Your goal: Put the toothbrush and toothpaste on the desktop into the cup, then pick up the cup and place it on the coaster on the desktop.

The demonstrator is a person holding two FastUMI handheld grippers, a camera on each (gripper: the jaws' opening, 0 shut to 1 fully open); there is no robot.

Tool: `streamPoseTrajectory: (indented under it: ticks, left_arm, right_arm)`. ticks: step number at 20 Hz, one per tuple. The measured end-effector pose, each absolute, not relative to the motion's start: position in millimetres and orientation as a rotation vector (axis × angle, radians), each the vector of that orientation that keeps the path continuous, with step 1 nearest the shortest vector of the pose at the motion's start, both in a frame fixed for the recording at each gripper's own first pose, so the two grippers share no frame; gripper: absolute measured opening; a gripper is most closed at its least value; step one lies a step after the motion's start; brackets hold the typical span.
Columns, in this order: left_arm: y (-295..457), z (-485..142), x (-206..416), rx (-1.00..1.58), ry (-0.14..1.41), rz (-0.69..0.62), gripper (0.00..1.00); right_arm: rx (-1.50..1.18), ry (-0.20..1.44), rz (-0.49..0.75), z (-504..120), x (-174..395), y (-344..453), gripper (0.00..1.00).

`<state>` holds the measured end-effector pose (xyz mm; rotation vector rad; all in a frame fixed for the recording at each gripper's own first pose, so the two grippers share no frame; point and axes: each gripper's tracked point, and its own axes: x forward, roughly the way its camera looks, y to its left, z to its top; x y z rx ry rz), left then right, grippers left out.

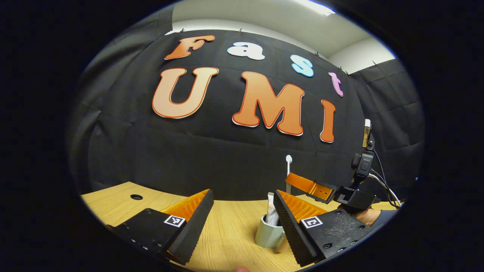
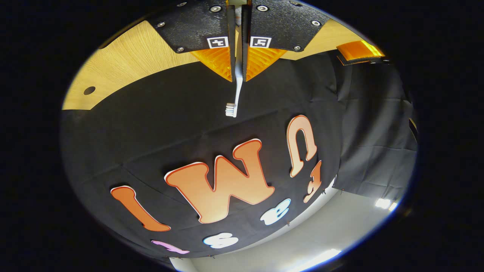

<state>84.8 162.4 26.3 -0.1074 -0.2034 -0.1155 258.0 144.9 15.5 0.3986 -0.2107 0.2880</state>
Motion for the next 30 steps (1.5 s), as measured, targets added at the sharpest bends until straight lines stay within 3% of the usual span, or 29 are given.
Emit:
streamPoseTrajectory:
  ticks: [6,9,14,17,18,19,21,30]
  left_arm:
    - [150,17,83,-0.108,-0.158,-0.117,0.95]
    - [135,23,79,-0.084,-0.144,-0.116,0.95]
    - [108,37,74,-0.056,-0.107,-0.121,0.96]
    - [86,41,73,-0.047,-0.060,-0.125,0.95]
    - [80,44,71,-0.039,-0.048,-0.123,0.95]
    - [74,47,70,-0.036,-0.034,-0.124,0.95]
    - [63,49,72,-0.042,0.000,-0.124,0.95]
    - [14,18,96,-0.080,0.281,-0.160,0.95]
  right_arm:
    - [0.349,-0.145,0.339,6,237,144,0.19]
    - [0.361,-0.195,0.326,30,219,121,0.32]
    - [0.303,-0.270,0.287,69,182,83,0.46]
    - [0.255,-0.269,0.269,81,158,63,0.61]
    - [0.236,-0.276,0.258,86,151,55,0.60]
    - [0.220,-0.284,0.246,90,143,46,0.71]
    - [0.208,-0.302,0.235,98,125,32,0.77]
    - [0.116,-0.323,0.177,107,51,-19,0.86]
